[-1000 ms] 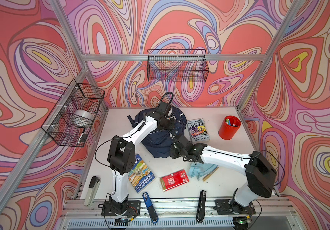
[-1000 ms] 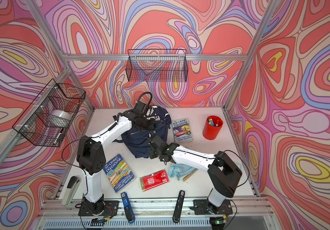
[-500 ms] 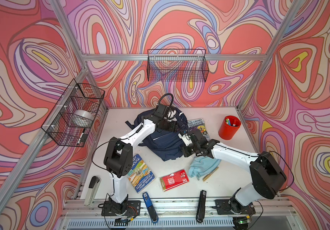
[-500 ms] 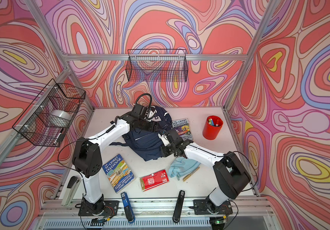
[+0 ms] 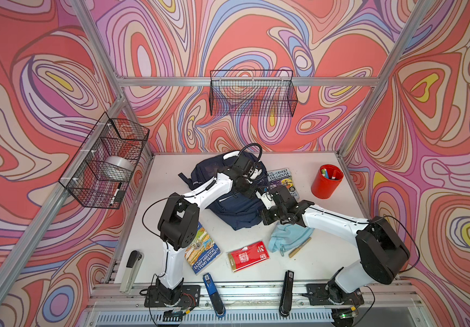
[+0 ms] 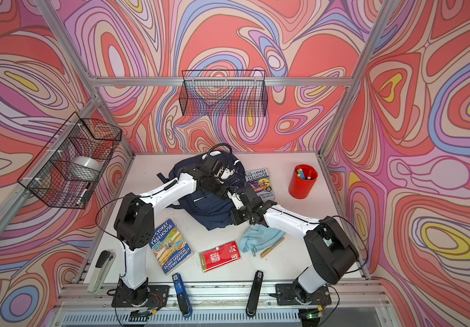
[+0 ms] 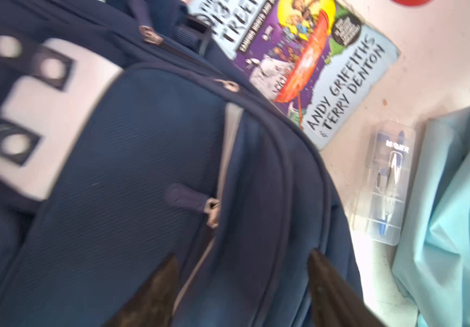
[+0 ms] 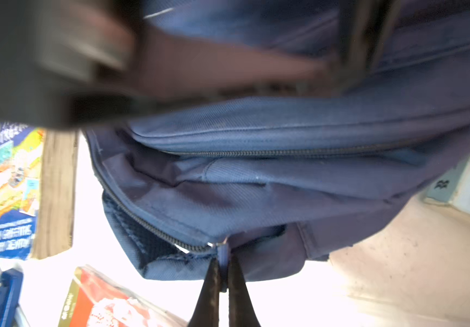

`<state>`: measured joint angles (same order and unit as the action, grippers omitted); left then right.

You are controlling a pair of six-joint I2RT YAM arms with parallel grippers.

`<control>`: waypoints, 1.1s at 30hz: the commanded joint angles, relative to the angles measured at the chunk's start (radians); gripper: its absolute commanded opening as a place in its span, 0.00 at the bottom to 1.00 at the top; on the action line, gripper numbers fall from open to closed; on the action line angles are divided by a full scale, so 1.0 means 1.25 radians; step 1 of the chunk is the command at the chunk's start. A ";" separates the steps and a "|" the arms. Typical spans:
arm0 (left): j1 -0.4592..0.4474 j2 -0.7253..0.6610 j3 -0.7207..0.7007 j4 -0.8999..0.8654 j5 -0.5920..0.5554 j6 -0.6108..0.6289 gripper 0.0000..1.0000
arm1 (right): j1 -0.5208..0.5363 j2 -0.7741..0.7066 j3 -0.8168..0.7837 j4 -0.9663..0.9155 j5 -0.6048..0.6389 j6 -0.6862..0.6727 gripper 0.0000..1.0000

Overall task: Pack books, pencil case, and school supplies into a backpack
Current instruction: Unzip the student bag at the center of the table.

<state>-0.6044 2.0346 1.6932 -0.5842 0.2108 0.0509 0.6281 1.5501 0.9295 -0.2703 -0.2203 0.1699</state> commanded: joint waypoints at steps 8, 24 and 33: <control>-0.015 0.073 0.015 0.009 -0.079 0.000 0.60 | 0.006 -0.073 -0.070 0.104 0.003 0.054 0.00; 0.050 0.065 0.147 -0.016 0.075 -0.256 0.00 | 0.178 0.002 0.202 -0.343 0.260 0.211 0.00; 0.045 0.041 0.134 -0.089 0.169 -0.090 0.00 | -0.016 -0.052 0.112 -0.183 0.047 -0.126 0.00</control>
<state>-0.5484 2.1216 1.8870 -0.6754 0.3626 -0.1261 0.6559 1.5108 1.0672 -0.5686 -0.0071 0.1810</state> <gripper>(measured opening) 0.048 0.064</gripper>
